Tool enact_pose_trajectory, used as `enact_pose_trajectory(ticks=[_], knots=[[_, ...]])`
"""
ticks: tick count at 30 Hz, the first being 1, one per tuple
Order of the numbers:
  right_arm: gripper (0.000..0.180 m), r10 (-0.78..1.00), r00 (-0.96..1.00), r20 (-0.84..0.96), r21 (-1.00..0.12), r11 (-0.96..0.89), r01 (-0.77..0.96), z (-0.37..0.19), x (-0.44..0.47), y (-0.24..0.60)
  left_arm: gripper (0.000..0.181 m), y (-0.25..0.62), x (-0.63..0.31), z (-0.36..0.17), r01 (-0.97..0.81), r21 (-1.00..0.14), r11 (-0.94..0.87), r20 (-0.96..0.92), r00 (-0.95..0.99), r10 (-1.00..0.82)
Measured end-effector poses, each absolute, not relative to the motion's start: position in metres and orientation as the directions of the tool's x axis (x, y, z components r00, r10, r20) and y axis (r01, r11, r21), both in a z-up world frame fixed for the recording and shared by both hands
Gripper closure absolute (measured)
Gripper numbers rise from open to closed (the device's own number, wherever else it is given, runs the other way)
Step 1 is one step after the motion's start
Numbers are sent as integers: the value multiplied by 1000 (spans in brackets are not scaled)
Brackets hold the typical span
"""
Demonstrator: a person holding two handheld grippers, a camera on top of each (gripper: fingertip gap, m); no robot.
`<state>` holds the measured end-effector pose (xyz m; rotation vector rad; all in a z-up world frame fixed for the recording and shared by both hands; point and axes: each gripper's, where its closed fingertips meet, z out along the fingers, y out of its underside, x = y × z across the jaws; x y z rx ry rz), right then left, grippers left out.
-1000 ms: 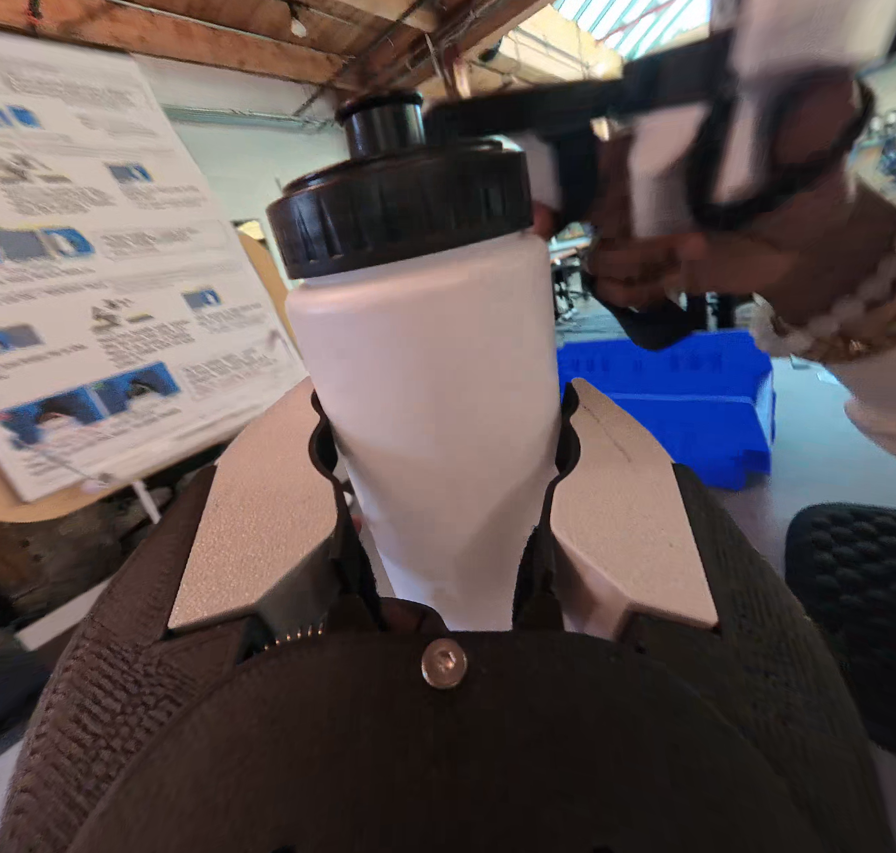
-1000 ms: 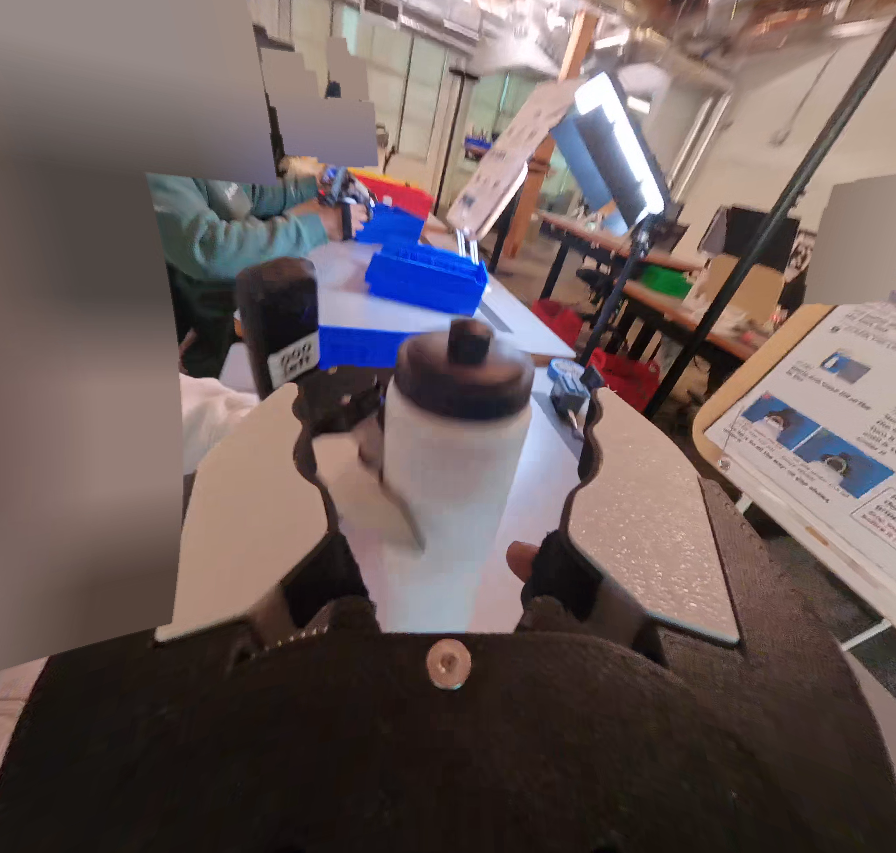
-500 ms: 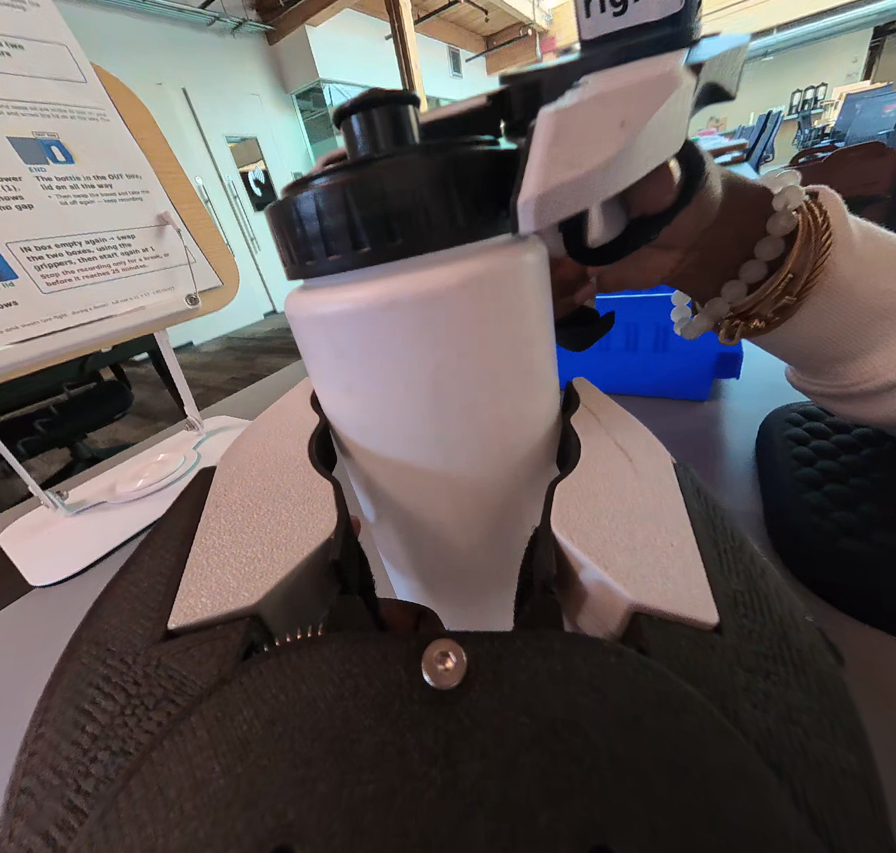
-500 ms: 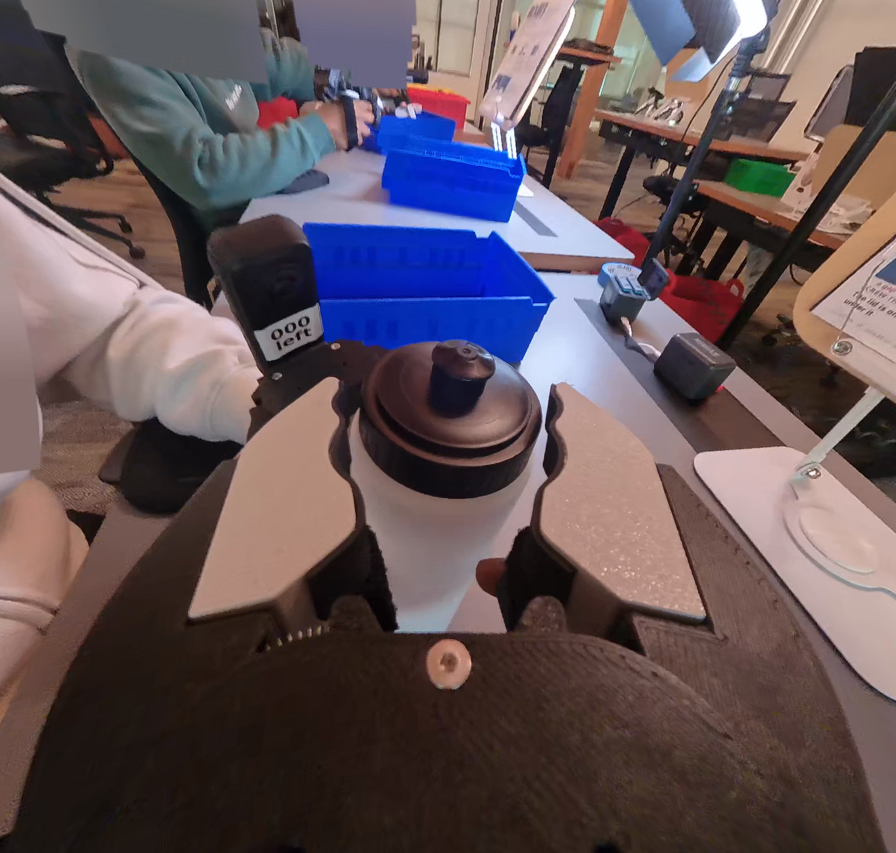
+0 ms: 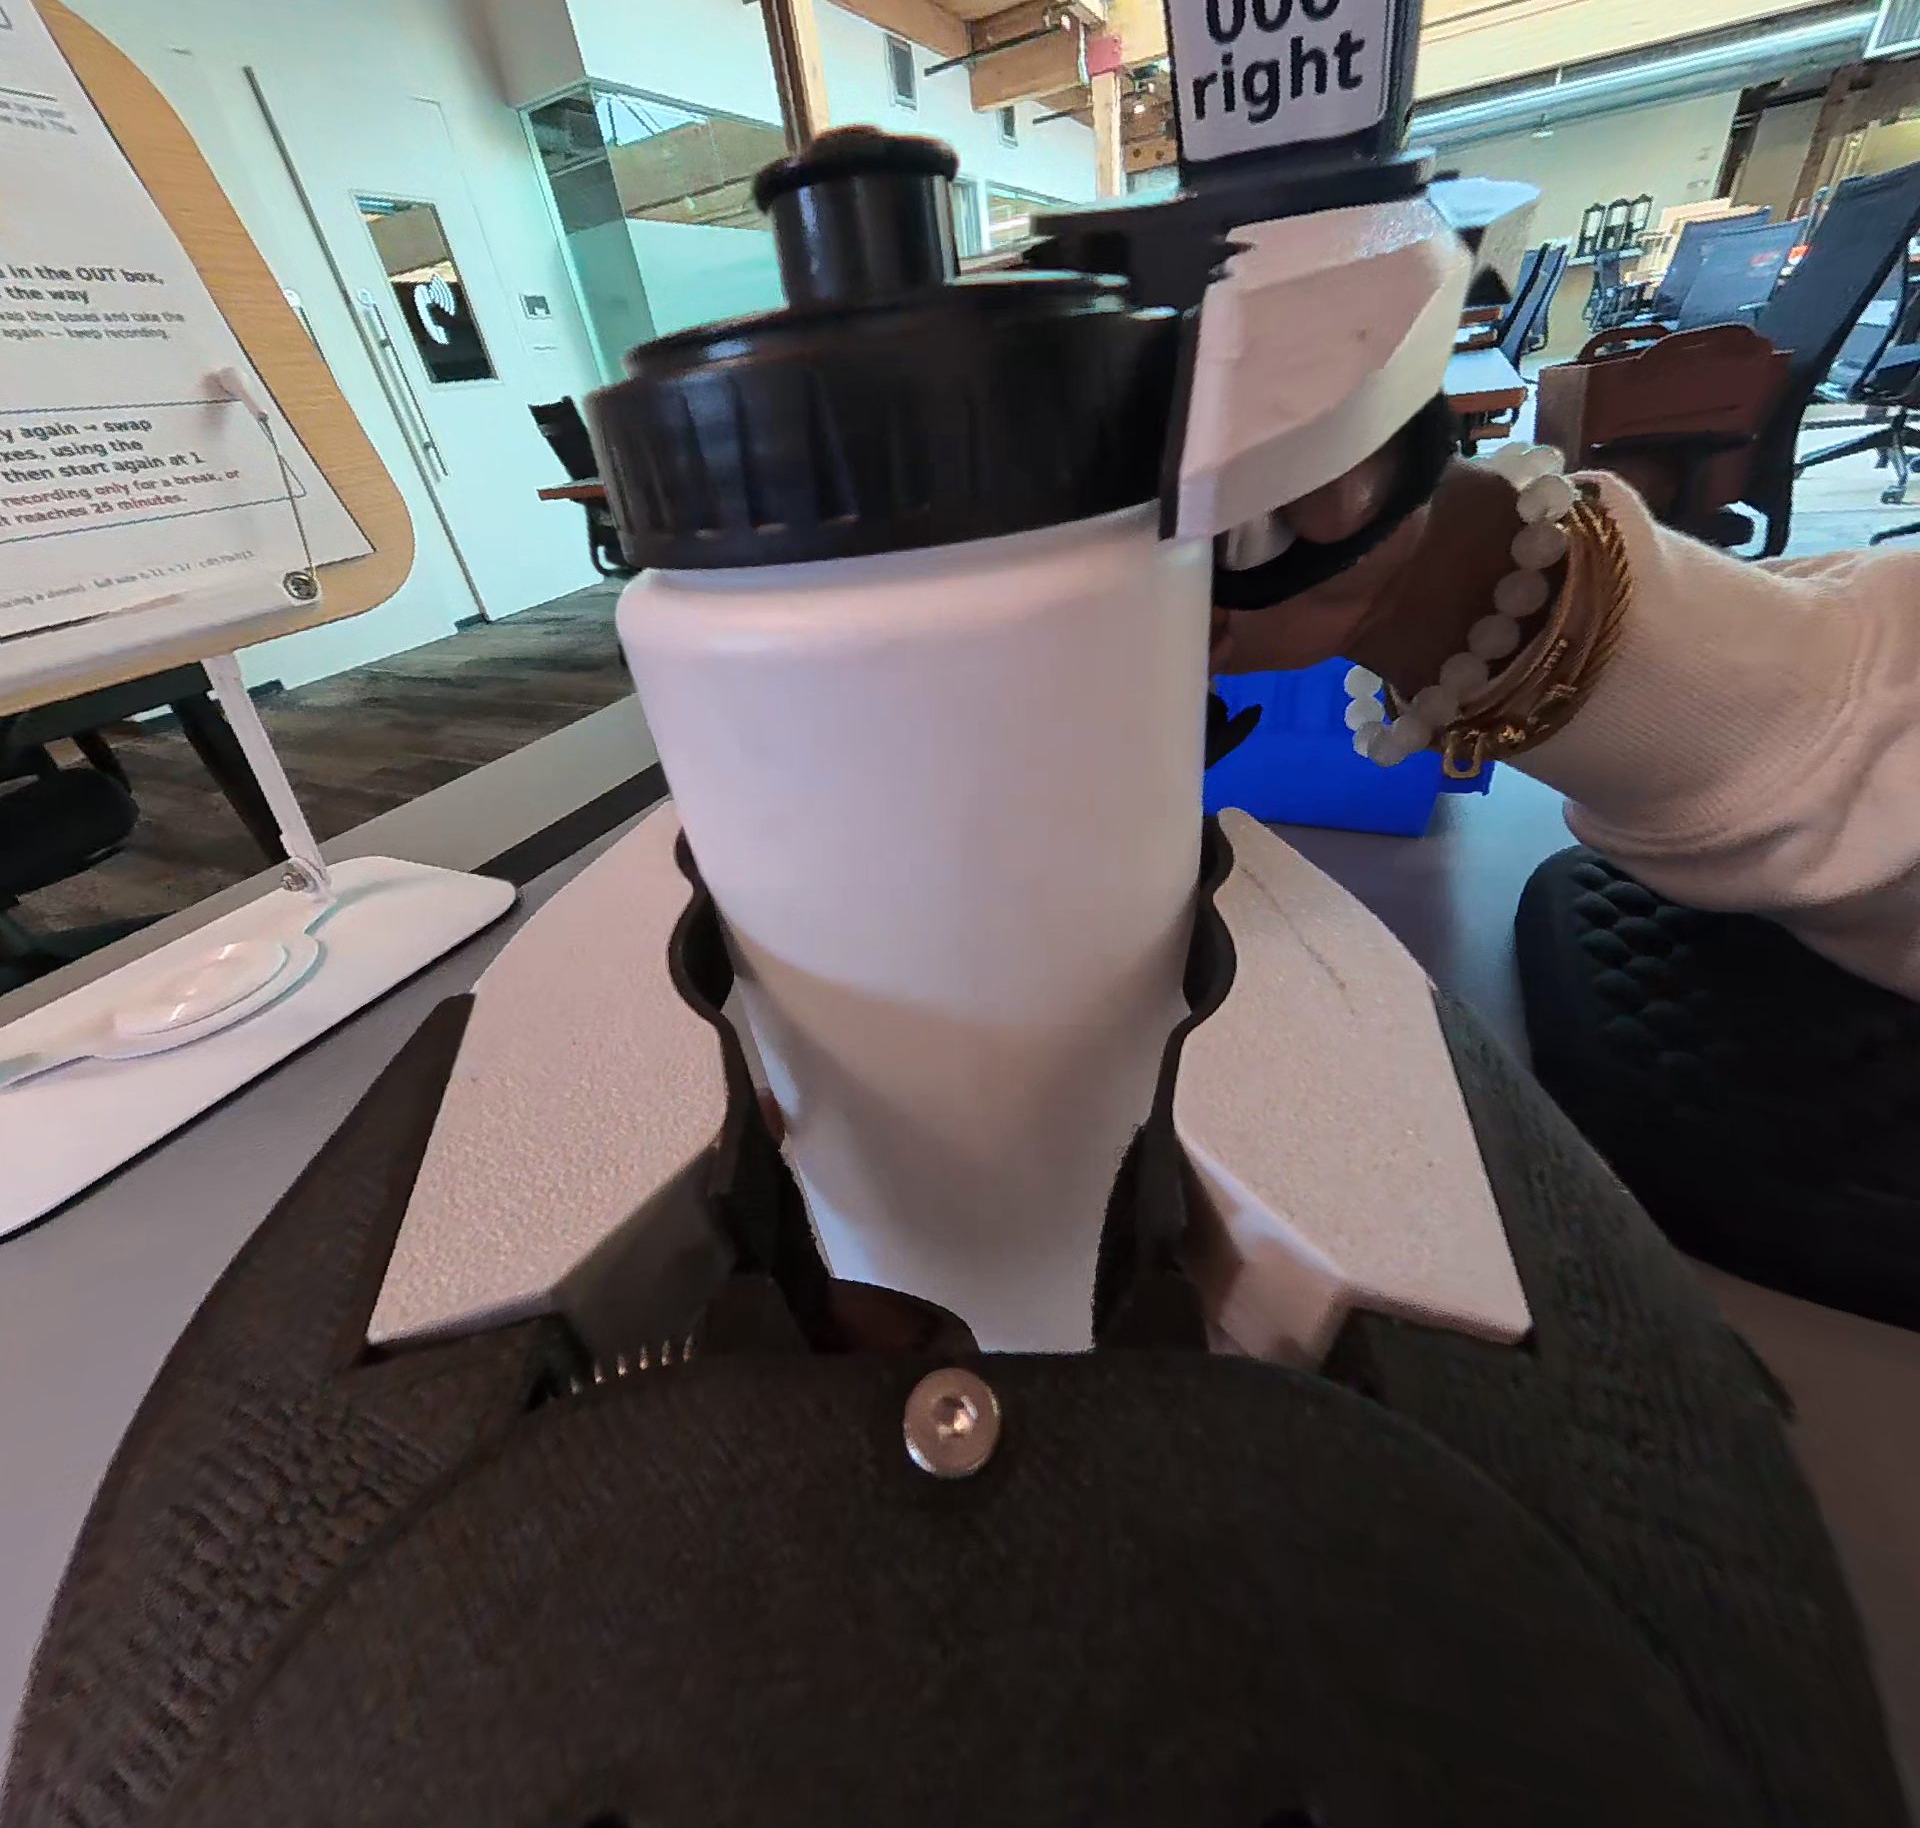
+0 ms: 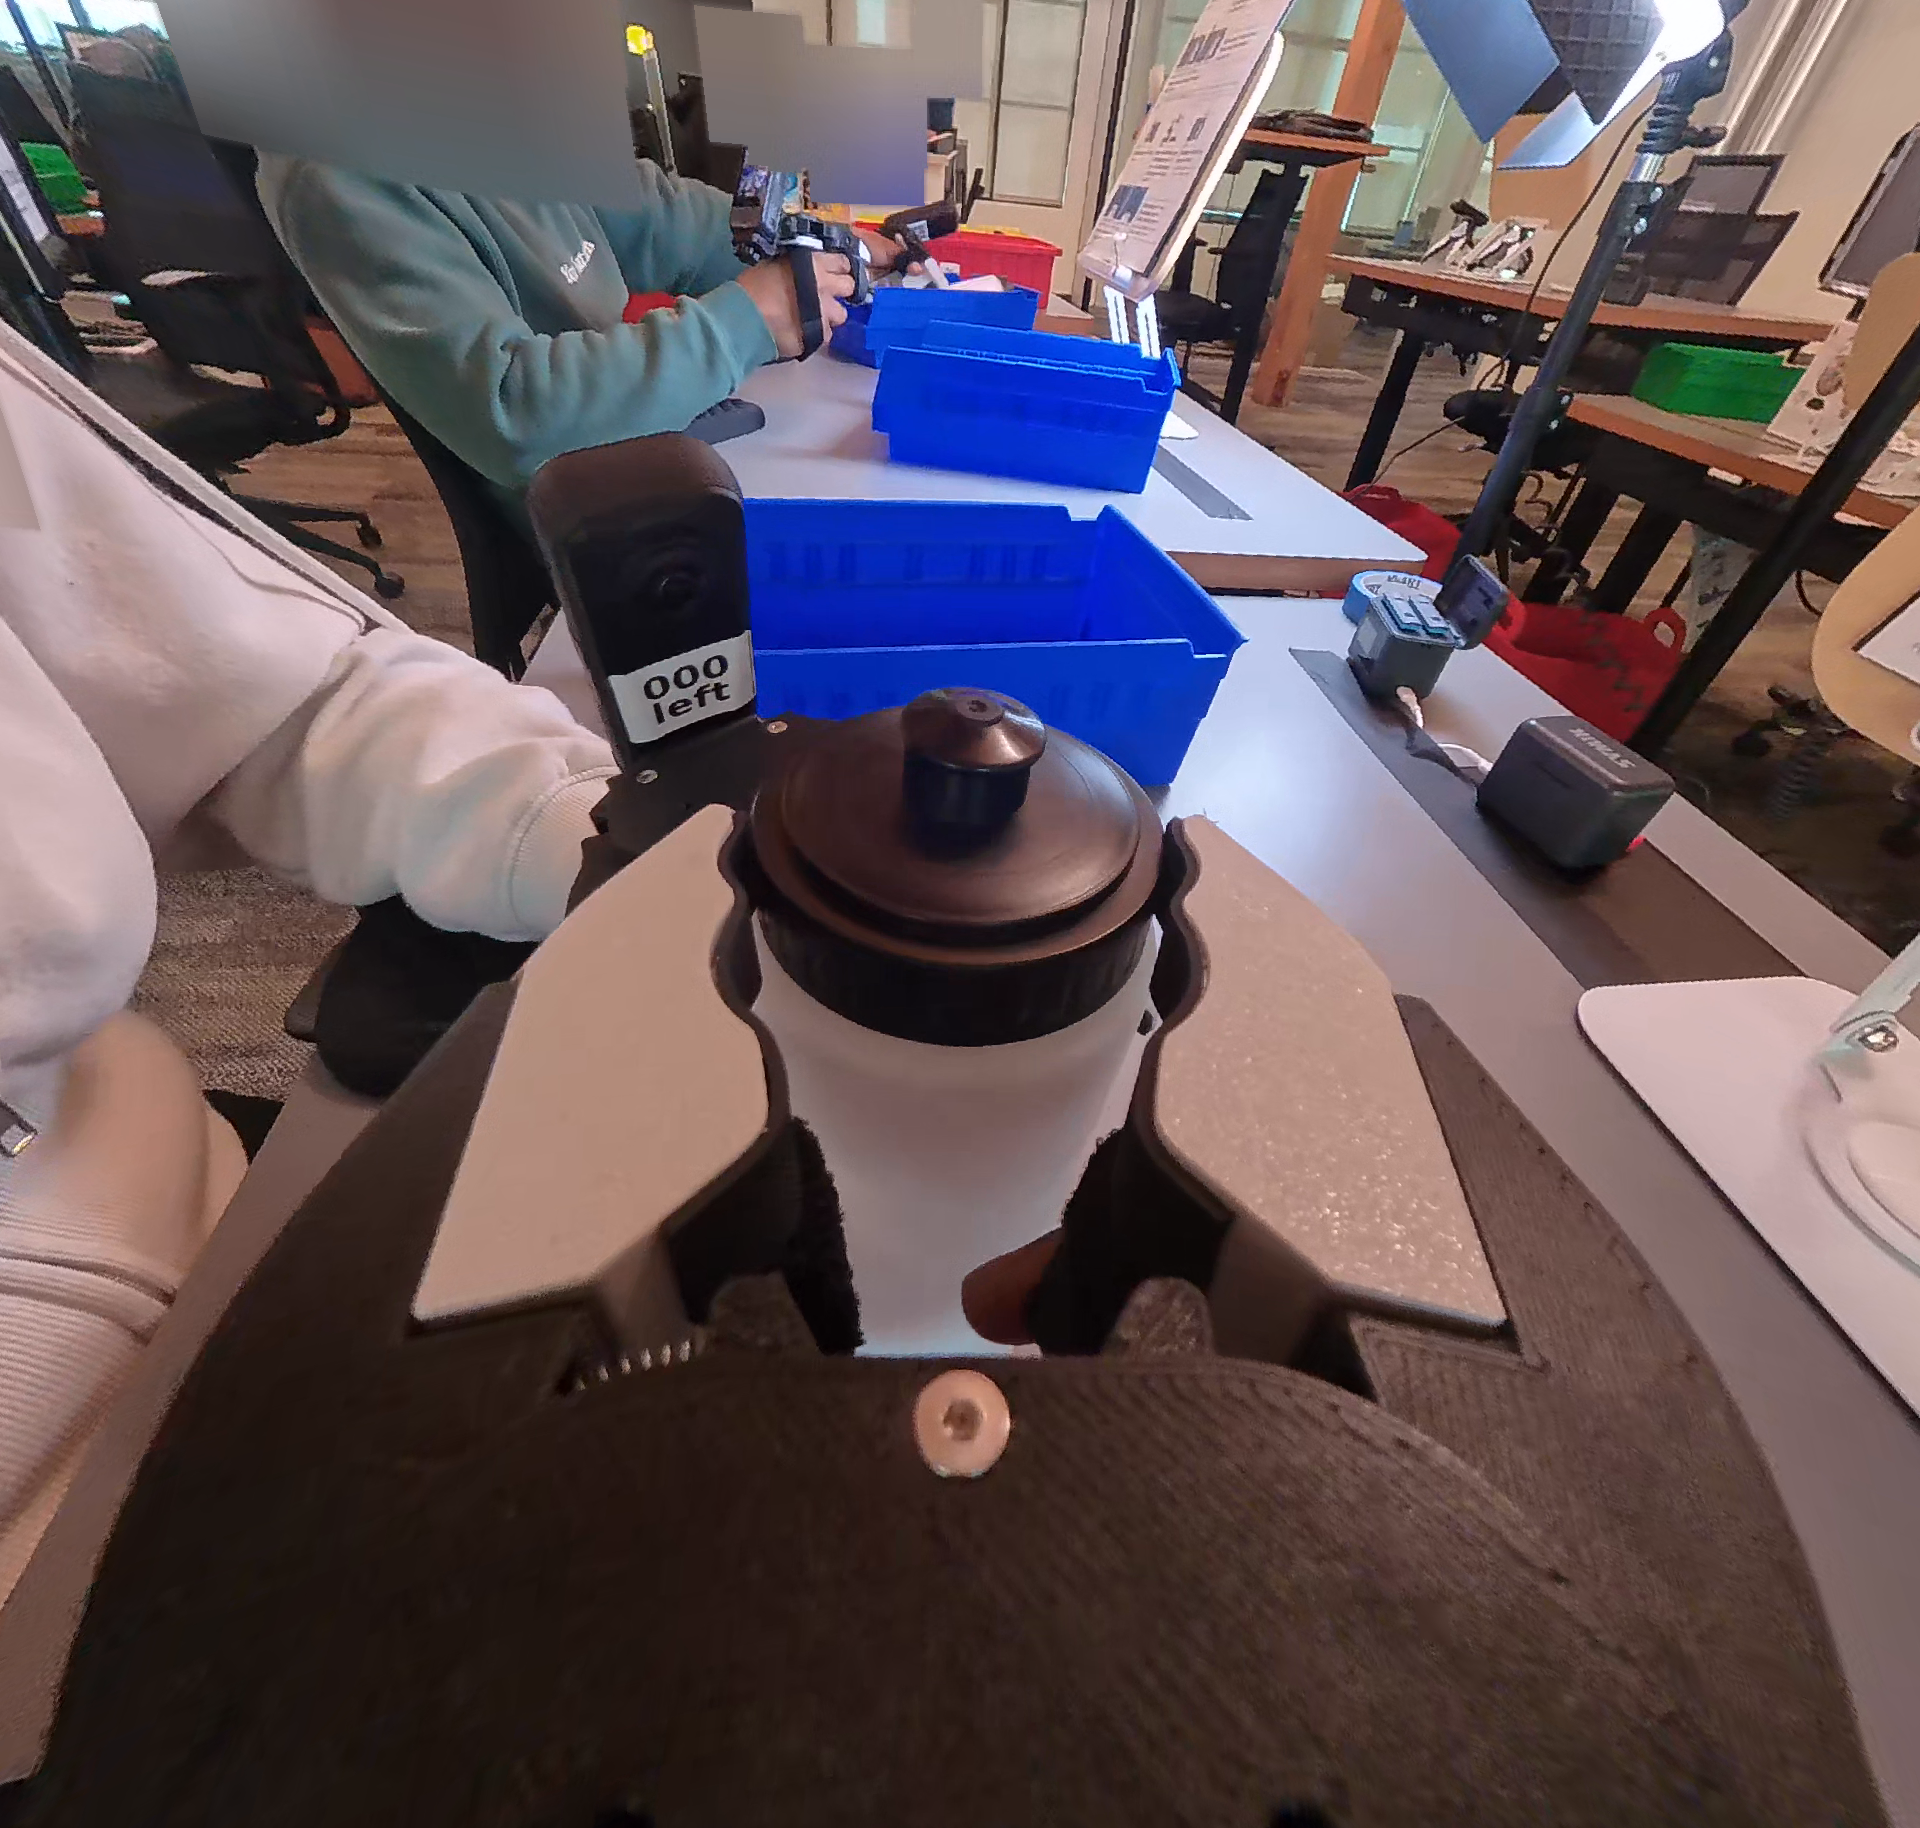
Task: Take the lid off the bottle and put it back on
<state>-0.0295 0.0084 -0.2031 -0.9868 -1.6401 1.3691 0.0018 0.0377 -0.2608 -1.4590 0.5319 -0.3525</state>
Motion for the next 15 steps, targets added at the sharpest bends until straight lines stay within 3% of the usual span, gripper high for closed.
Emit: enact_pose_trajectory(ticks=[6, 10, 15], knots=[[107, 866, -494, 73, -994, 101, 30, -201, -22, 0, 93, 27, 10, -260, -62, -991, 116, -122, 756, -643], [108, 724, -689, 26, -1000, 13, -23, -196, -5, -27, 94, -1, 35, -258, 28, -994, 102, -70, 542, -837], [109, 752, -656, 58, -998, 67, -11, -202, -17, -31, 94, 12, 29, -267, -43, -996, 76, -86, 627, -774]])
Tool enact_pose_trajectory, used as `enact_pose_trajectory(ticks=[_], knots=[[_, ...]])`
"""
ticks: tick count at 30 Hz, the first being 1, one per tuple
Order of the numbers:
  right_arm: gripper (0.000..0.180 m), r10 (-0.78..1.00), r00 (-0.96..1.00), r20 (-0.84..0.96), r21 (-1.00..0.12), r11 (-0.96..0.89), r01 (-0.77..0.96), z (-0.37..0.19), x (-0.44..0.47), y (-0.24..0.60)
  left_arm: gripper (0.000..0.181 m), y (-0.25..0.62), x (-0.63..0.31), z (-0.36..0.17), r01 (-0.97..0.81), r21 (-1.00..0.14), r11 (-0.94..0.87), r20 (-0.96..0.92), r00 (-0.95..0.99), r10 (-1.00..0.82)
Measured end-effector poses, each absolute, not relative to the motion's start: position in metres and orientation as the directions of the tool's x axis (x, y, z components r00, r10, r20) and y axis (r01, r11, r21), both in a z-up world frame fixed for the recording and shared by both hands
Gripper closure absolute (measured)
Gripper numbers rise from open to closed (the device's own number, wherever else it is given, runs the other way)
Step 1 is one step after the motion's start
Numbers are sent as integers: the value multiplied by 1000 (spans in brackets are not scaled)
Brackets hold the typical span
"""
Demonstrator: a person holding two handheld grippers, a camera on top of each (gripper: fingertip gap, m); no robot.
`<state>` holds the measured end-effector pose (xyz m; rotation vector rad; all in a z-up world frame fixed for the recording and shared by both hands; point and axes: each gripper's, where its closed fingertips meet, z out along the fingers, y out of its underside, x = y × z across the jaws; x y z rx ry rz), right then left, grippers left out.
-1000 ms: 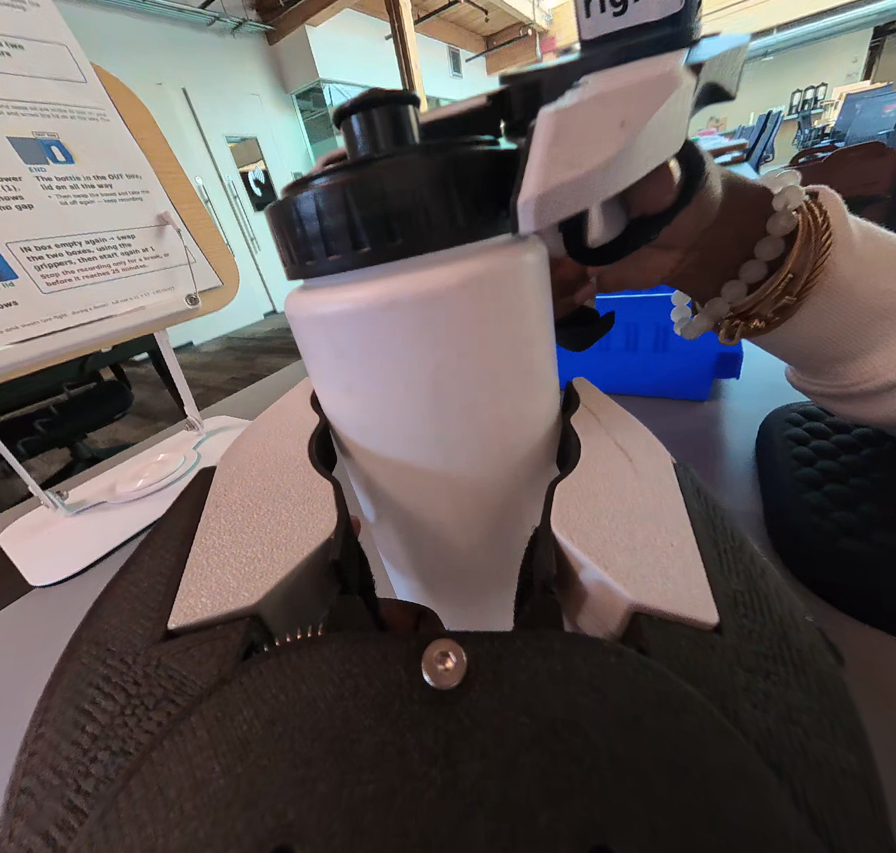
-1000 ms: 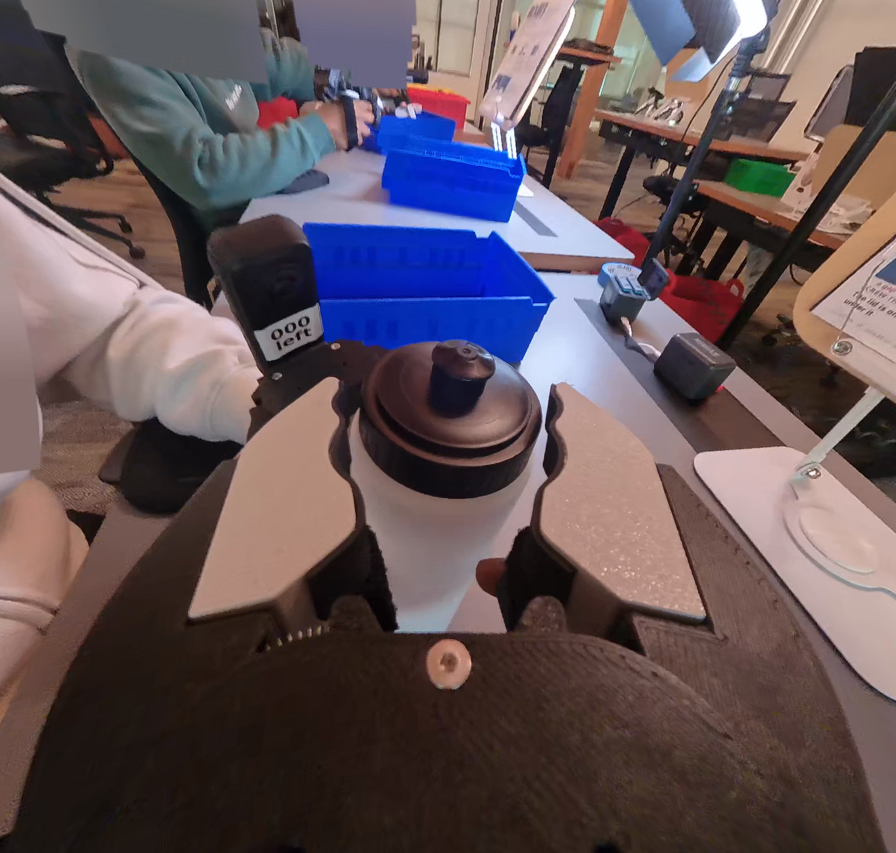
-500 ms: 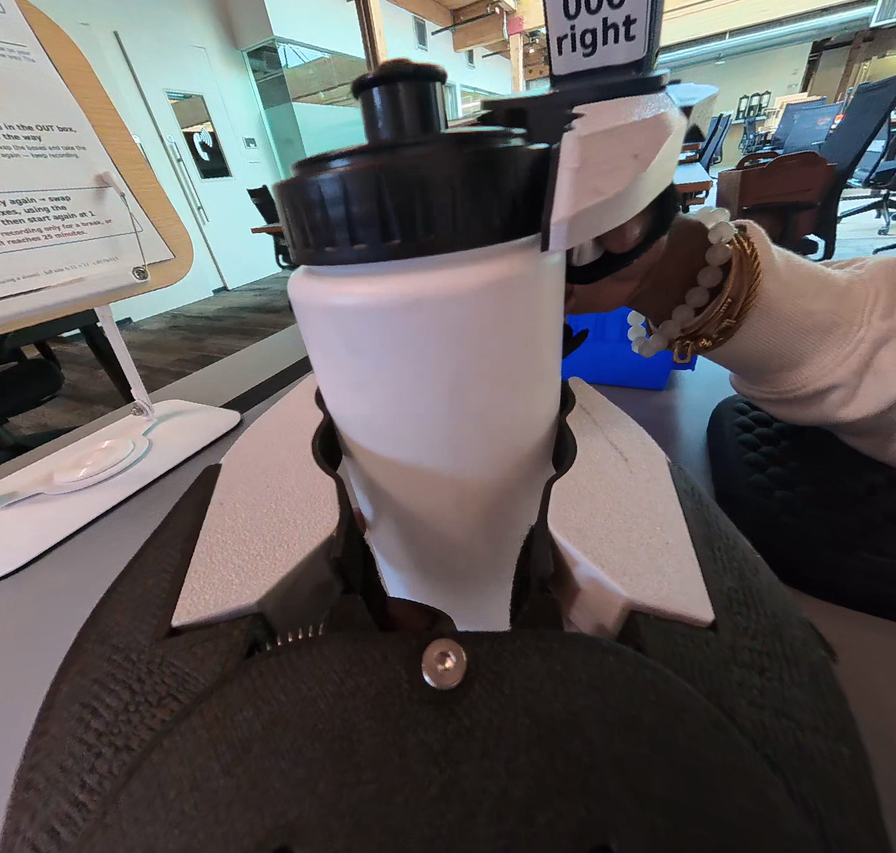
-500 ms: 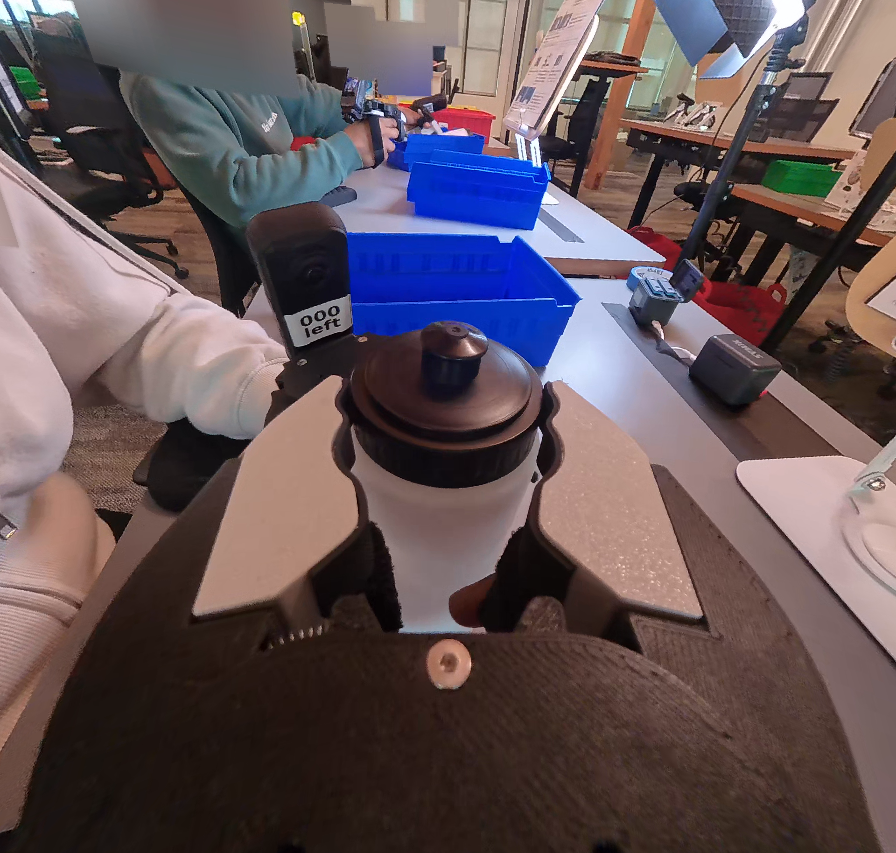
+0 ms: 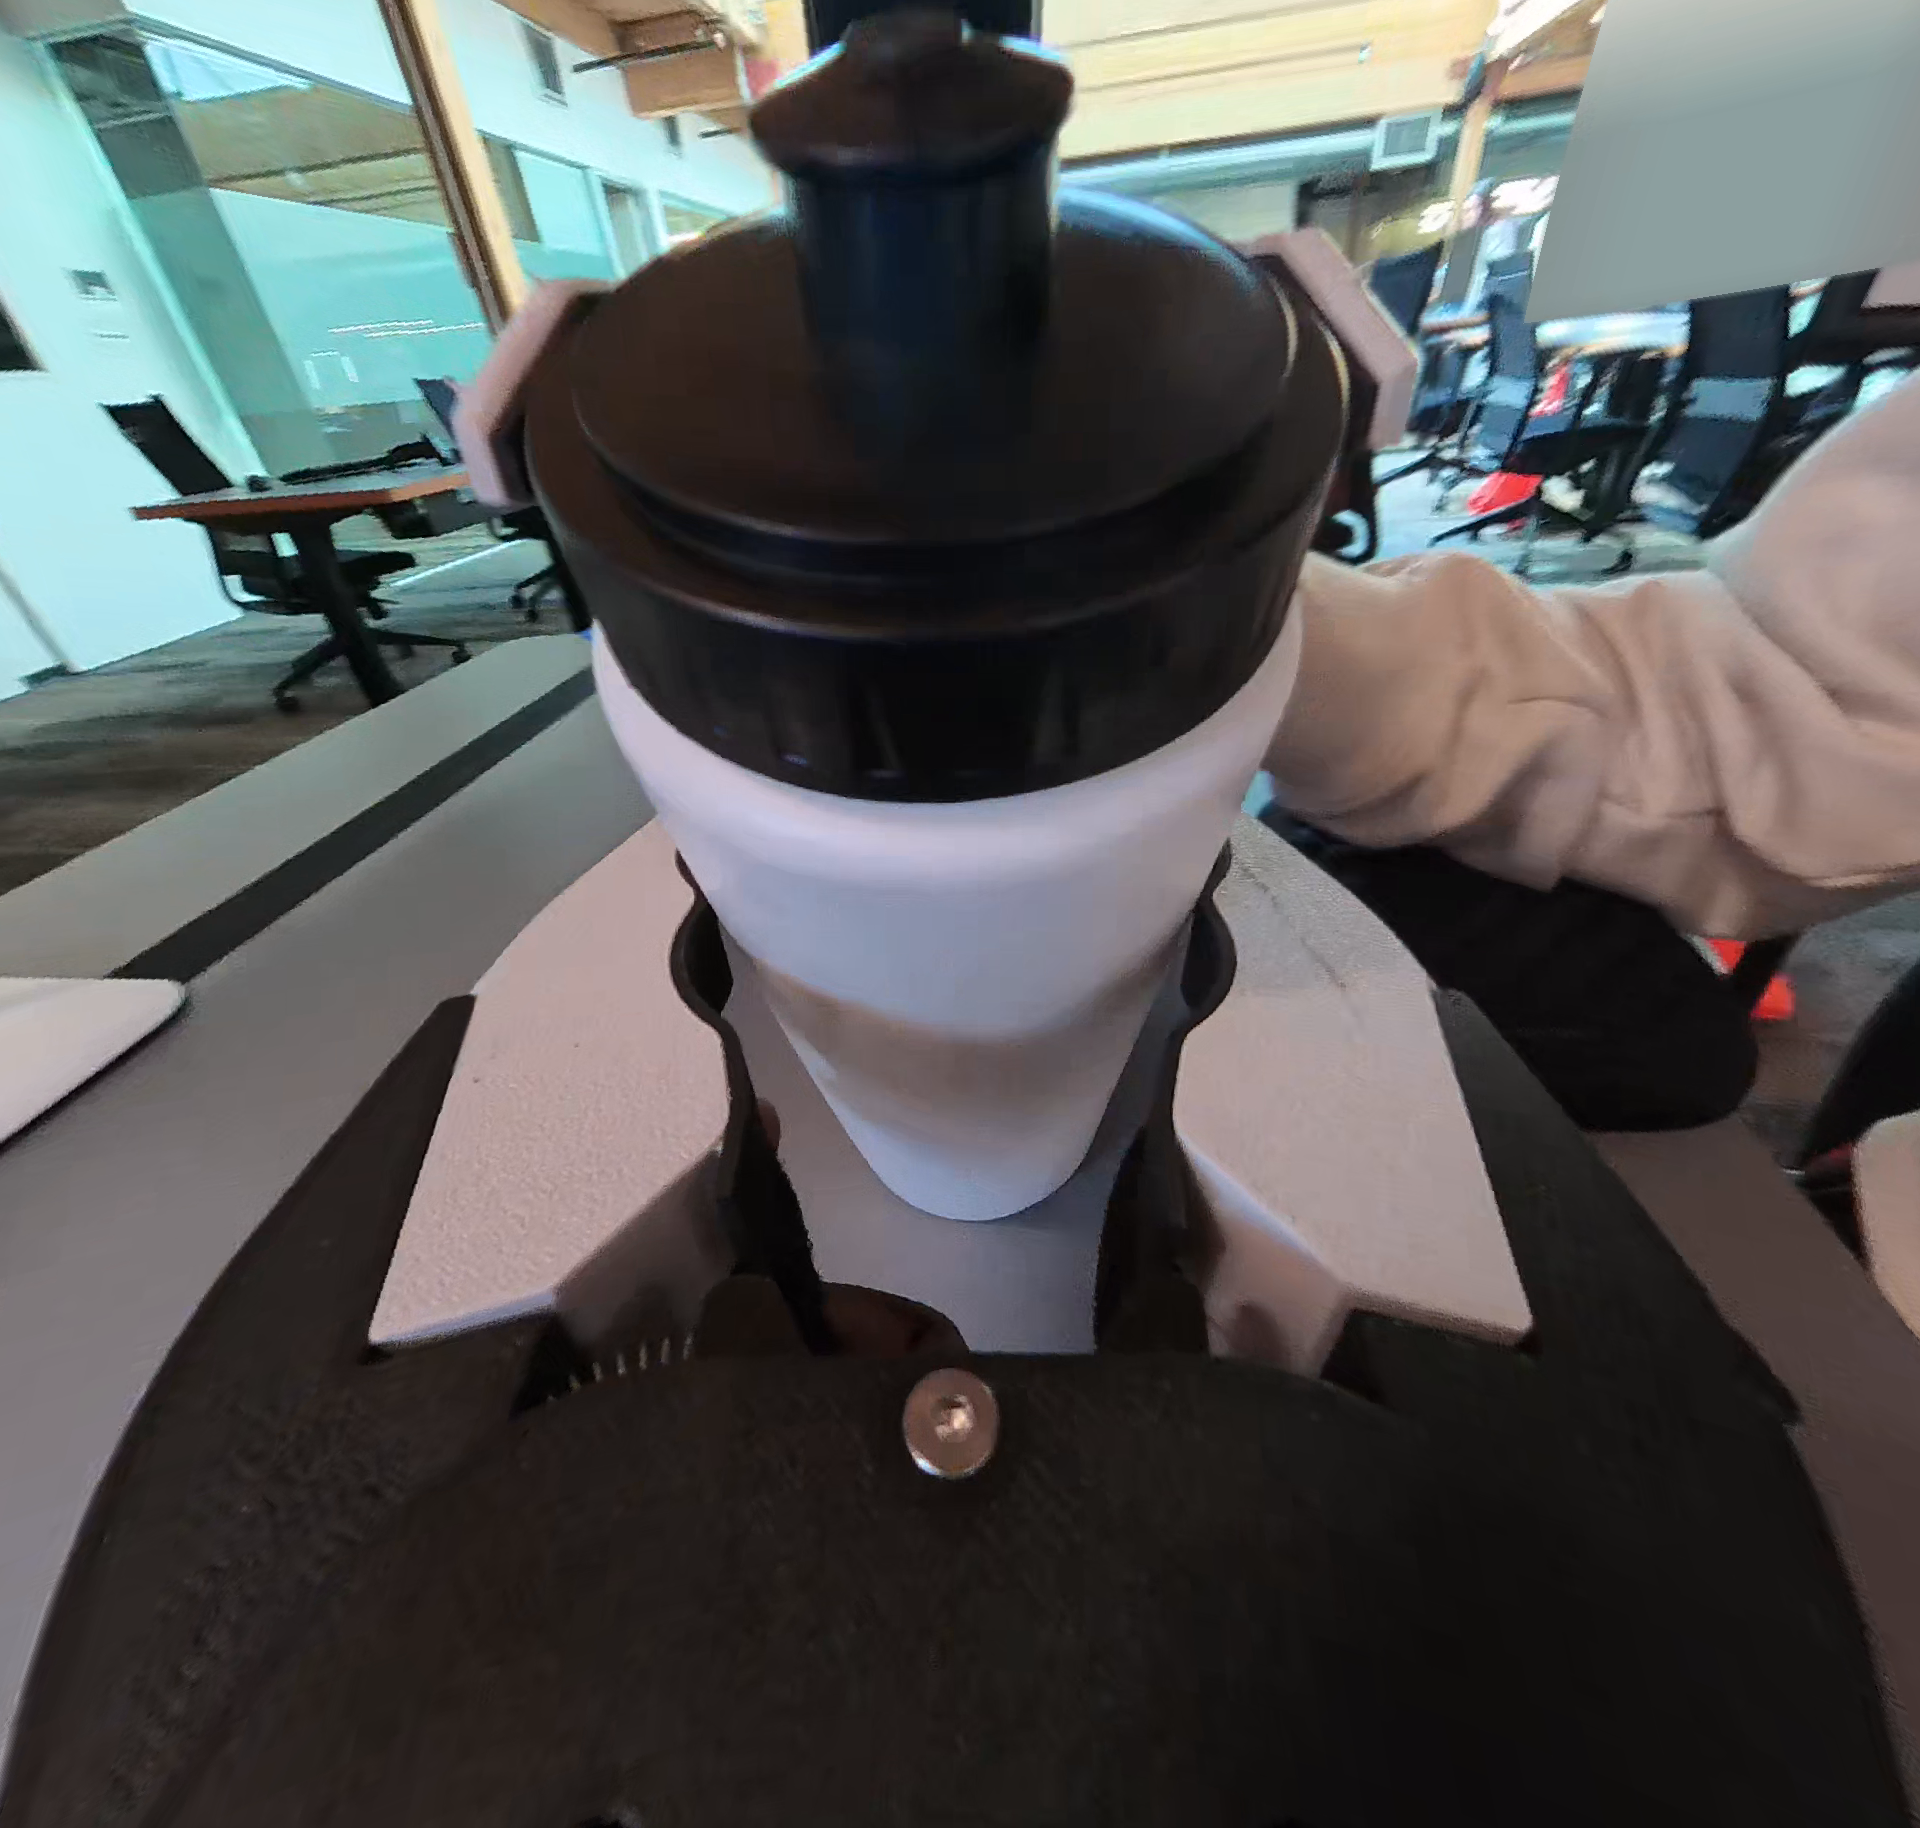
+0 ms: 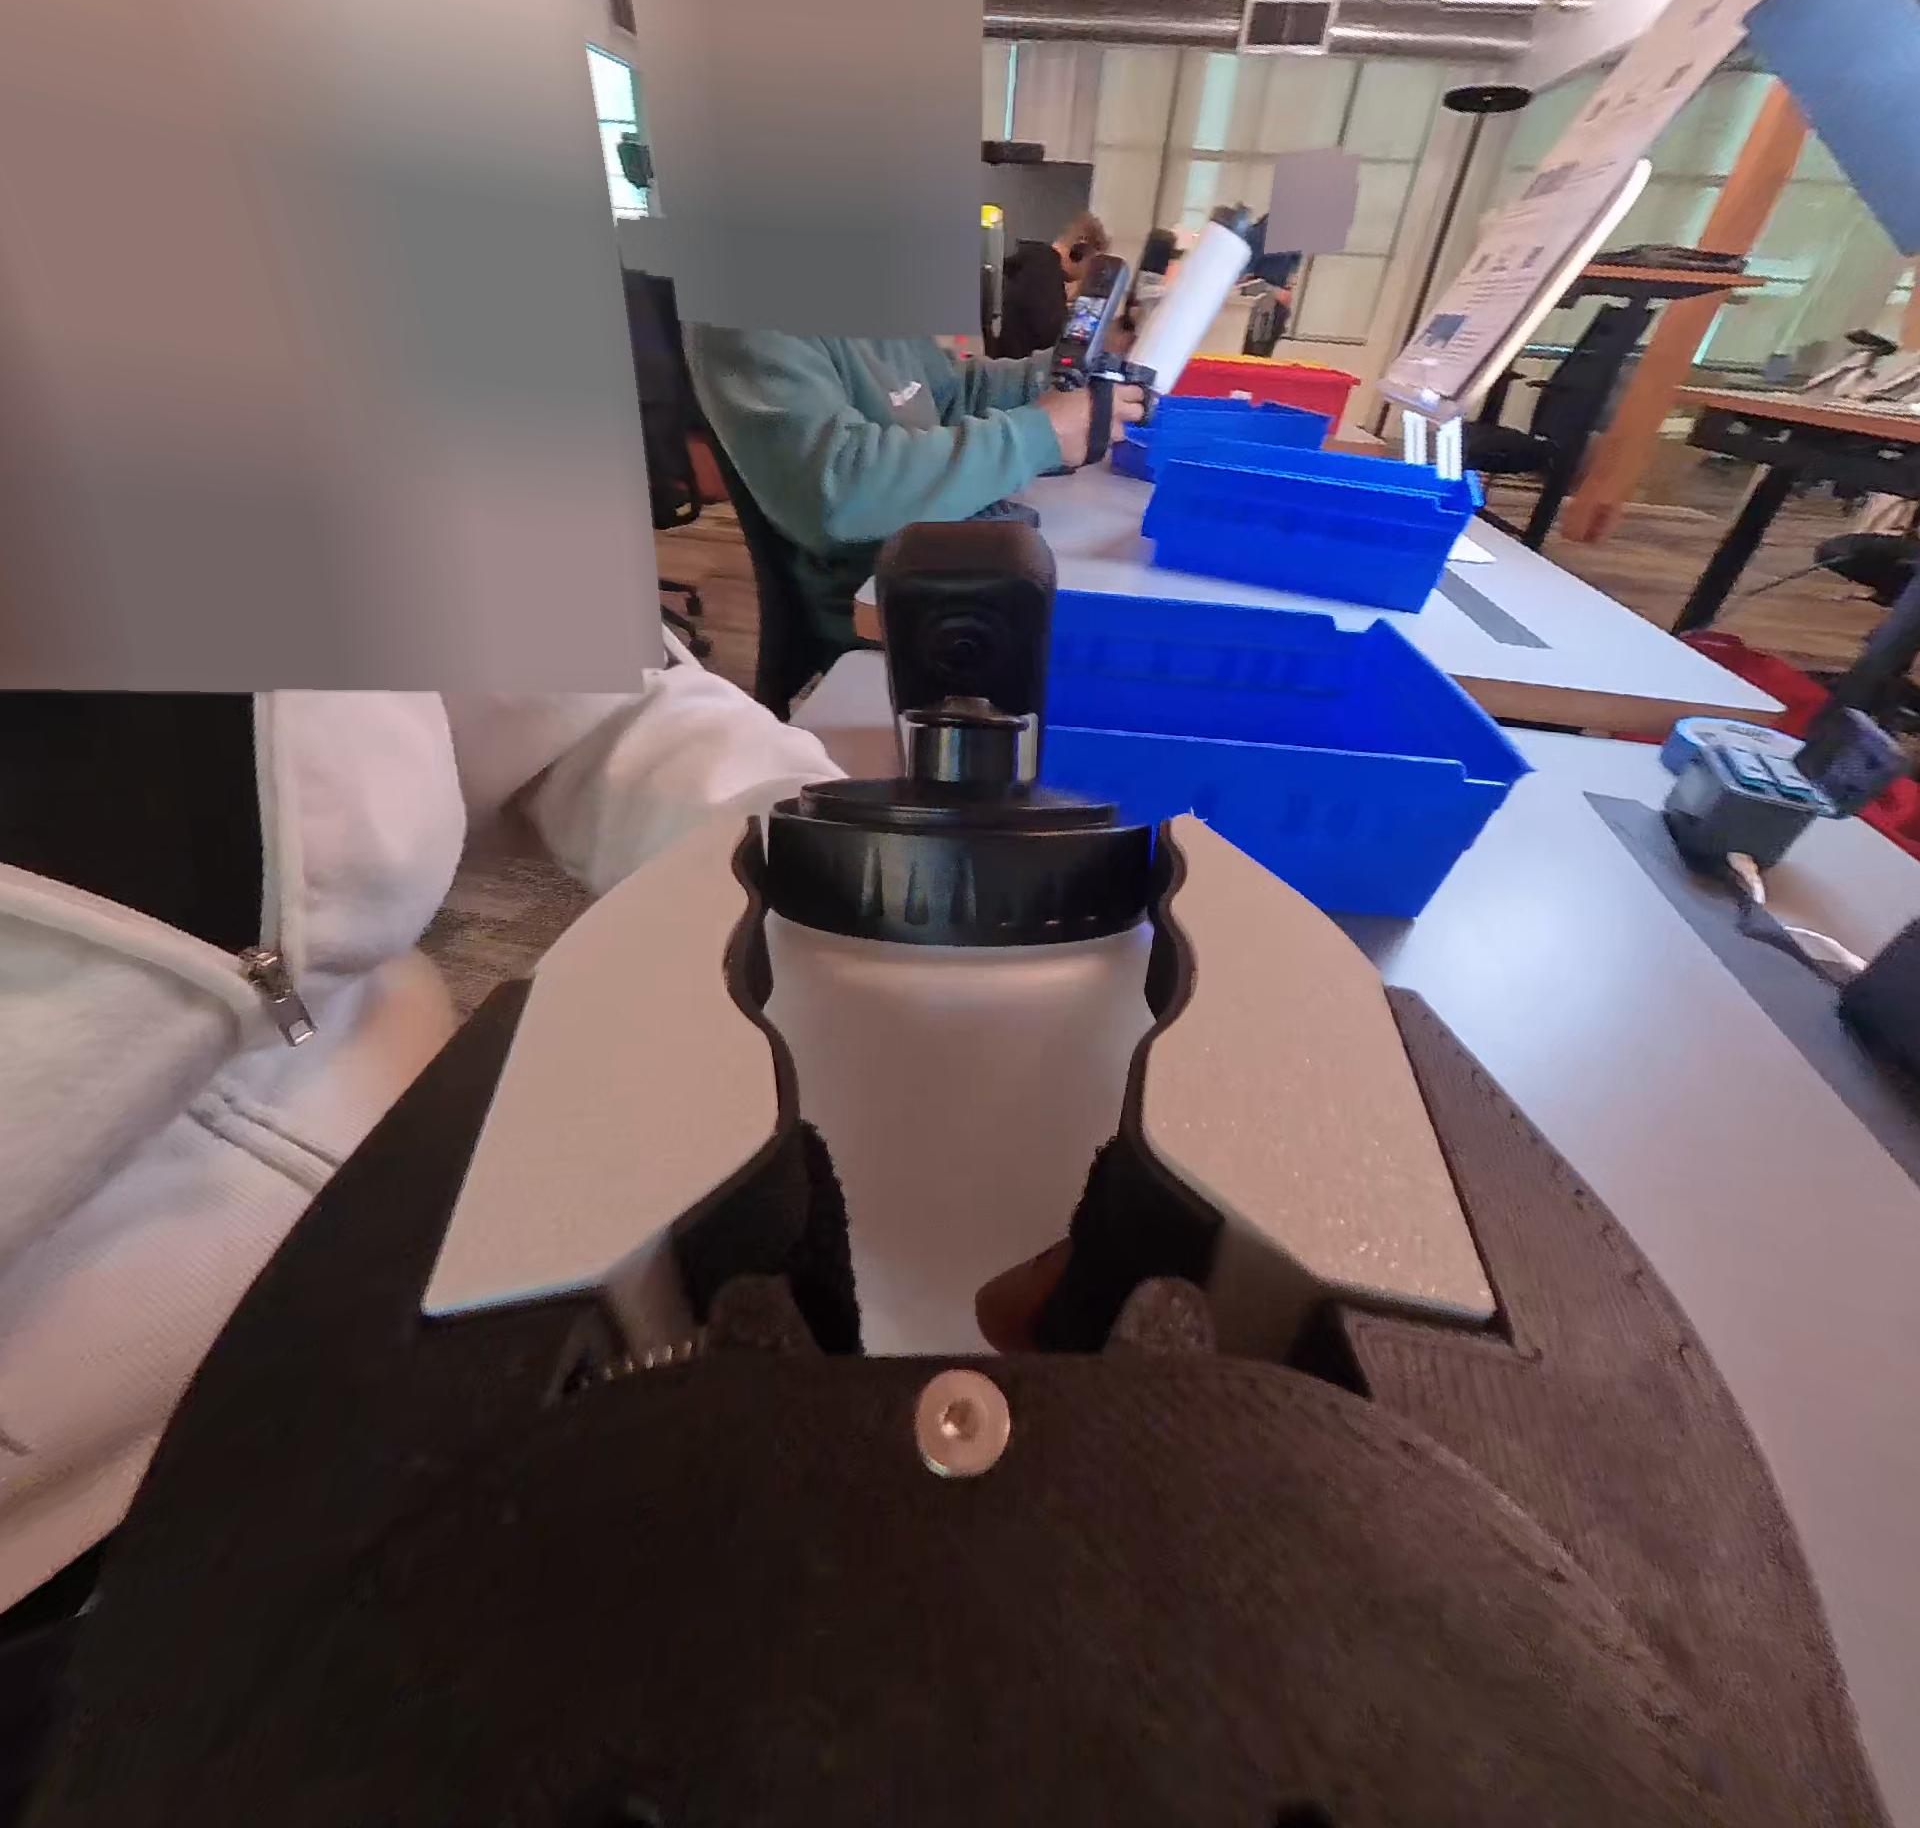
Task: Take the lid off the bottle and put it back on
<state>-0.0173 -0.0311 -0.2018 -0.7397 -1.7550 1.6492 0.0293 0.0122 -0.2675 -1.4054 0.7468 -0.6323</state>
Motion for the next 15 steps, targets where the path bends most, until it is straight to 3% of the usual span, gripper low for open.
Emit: enact_pose_trajectory(ticks=[8, 10, 15], knots=[[111, 782, -623, 34, -998, -10, -66, -196, -16, -13, 94, 26, 14, -265, -104, -994, 15, -88, 748, -658], [103, 824, -566, 37, -997, -6, -75, -193, -20, -5, 94, 34, 3, -266, -125, -991, -52, -71, 806, -587], [91, 907, -385, 172, -984, 175, -28, -198, -37, 2, 94, 38, -13, -269, -112, -979, -168, -14, 869, -495]])
